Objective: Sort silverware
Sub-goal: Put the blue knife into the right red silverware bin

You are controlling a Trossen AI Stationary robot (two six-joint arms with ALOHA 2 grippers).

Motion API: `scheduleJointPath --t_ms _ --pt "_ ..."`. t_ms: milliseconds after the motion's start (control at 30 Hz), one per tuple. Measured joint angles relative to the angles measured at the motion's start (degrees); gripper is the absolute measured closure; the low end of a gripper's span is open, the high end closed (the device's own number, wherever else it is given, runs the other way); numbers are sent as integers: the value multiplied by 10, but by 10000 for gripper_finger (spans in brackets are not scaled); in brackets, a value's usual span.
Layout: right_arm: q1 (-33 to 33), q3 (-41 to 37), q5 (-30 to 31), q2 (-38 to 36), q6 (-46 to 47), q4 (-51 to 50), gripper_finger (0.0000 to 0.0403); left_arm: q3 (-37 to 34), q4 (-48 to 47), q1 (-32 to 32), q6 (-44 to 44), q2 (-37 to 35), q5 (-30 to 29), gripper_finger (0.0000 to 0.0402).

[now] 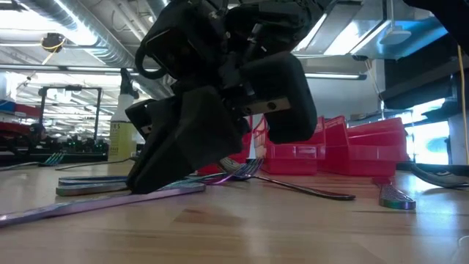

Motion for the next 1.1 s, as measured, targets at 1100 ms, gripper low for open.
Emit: scheduleJointPath --t_ms 1100 --pt "10 0 -36 -28 -61 13 370 0 -57 -7 -32 -3 2 309"
